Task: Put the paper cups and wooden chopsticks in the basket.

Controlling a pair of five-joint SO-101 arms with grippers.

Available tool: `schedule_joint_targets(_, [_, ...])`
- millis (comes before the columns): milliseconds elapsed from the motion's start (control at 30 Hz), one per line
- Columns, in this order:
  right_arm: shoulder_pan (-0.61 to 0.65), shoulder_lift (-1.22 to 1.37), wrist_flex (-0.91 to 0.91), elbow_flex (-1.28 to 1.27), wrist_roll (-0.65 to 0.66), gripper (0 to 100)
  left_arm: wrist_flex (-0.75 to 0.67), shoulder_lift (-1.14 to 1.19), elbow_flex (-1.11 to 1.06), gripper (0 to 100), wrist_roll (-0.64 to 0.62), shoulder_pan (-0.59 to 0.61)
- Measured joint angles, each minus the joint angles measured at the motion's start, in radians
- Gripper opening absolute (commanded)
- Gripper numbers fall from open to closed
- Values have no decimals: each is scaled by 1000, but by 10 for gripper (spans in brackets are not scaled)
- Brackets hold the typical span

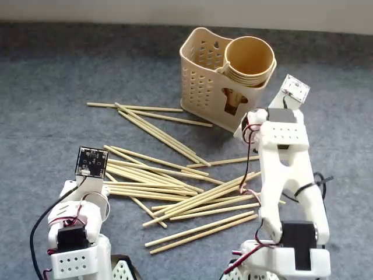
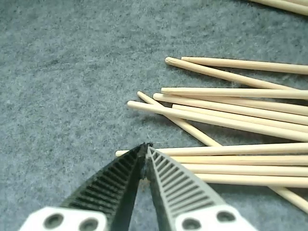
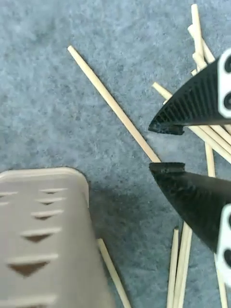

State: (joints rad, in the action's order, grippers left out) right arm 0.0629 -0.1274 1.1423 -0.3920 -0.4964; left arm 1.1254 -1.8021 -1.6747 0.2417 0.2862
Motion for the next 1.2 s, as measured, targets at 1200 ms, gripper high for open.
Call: schedule_joint_targets(1200, [-140, 514, 127, 315, -158, 3, 0, 0, 0, 6, 0, 35])
